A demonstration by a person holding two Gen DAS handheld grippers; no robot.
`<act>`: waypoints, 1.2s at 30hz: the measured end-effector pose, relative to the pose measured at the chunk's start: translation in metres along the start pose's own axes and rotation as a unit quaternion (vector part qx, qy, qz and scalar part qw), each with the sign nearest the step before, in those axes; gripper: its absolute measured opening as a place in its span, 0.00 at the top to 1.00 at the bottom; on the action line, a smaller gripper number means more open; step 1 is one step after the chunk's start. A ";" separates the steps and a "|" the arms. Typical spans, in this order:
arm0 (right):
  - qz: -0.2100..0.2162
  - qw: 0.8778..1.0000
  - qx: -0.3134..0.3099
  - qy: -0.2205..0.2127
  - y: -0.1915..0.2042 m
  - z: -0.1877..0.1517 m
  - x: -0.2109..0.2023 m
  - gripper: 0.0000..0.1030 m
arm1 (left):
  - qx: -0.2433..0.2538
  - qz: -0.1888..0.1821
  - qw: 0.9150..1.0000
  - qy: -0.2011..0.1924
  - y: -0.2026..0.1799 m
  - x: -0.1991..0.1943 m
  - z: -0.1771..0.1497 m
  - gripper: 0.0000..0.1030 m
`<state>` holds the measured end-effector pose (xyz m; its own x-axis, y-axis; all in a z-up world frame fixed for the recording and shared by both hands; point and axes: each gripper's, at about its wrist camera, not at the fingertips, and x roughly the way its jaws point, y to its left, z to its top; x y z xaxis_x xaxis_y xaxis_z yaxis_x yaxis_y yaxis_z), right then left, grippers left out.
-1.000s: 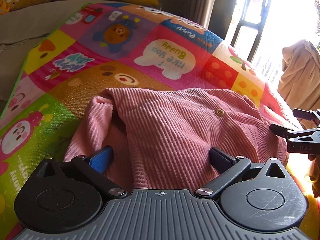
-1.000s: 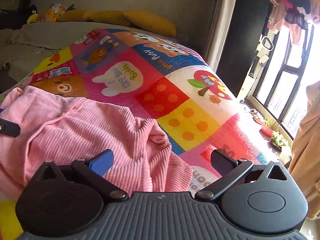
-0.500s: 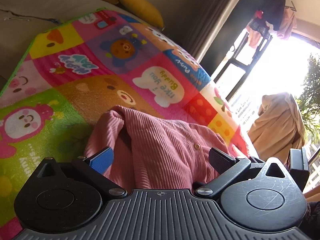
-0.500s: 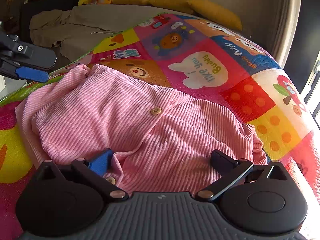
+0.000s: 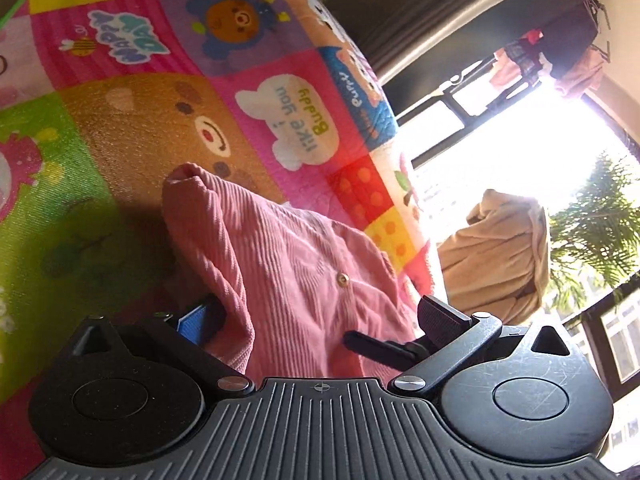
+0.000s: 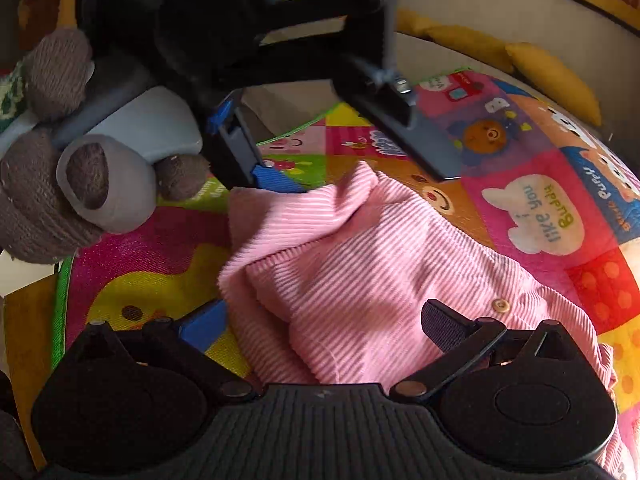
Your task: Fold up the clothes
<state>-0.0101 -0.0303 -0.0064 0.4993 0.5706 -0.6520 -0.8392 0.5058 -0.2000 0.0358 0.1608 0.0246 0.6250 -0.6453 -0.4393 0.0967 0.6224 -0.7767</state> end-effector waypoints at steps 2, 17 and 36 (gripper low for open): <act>0.001 1.000 -0.024 -0.001 0.010 0.003 0.010 0.00 | -0.002 -0.006 1.000 -0.001 -0.005 -0.002 0.002 0.00; -0.066 0.995 0.053 -0.044 -0.039 0.013 0.002 0.00 | -0.056 0.063 0.996 -0.038 0.028 -0.010 0.007 0.00; -0.078 0.995 -0.027 -0.056 -0.020 0.017 0.038 0.49 | -0.084 -0.002 0.993 -0.087 0.016 -0.043 0.029 0.00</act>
<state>0.0293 -0.0076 -0.0150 0.6434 0.5577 -0.5244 -0.7579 0.5604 -0.3340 0.0334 0.2113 0.0444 0.7511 -0.5518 -0.3624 -0.0216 0.5281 -0.8489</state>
